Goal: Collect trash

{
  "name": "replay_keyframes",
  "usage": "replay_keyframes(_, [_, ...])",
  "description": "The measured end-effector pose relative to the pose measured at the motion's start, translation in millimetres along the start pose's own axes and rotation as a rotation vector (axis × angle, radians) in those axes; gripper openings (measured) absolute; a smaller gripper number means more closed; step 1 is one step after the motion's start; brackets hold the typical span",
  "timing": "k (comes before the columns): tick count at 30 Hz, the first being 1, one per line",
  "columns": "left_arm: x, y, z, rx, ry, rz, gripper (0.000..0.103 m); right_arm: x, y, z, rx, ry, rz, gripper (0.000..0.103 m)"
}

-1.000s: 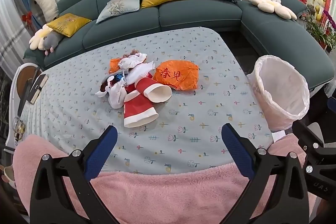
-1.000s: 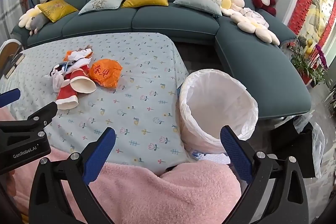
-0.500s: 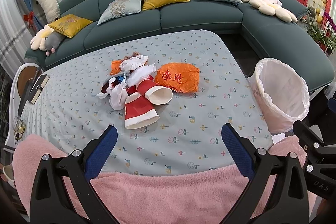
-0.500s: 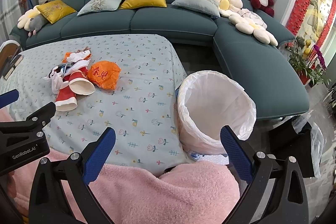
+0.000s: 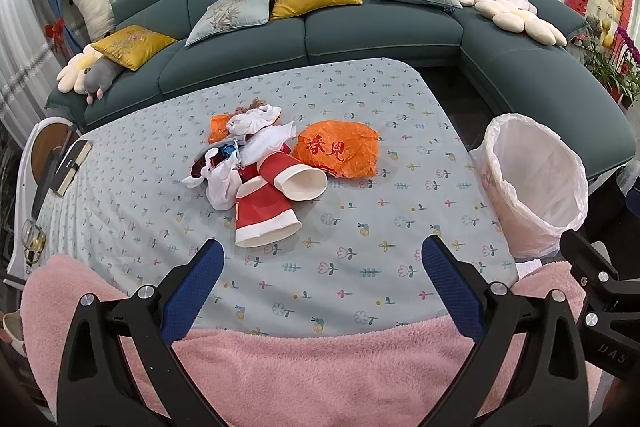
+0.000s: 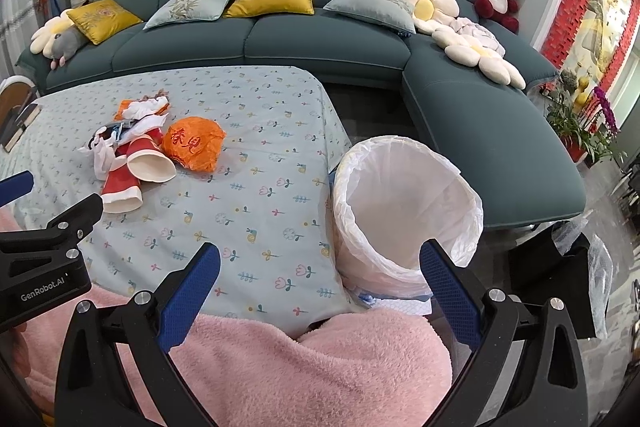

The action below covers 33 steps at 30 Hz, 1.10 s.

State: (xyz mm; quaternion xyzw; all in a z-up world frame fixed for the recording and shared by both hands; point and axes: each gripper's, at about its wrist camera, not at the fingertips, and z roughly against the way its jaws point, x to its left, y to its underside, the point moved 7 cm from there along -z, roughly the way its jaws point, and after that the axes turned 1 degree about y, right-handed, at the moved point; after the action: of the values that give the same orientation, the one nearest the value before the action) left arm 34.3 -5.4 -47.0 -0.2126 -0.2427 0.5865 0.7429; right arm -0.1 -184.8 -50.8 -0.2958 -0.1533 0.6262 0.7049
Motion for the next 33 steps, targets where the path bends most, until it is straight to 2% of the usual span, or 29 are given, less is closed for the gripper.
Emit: replay_keyframes(33, [-1.8, 2.5, -1.0, -0.003, 0.009, 0.010, 0.095, -1.9, 1.3, -0.2, -0.006, 0.013, -0.003, 0.095])
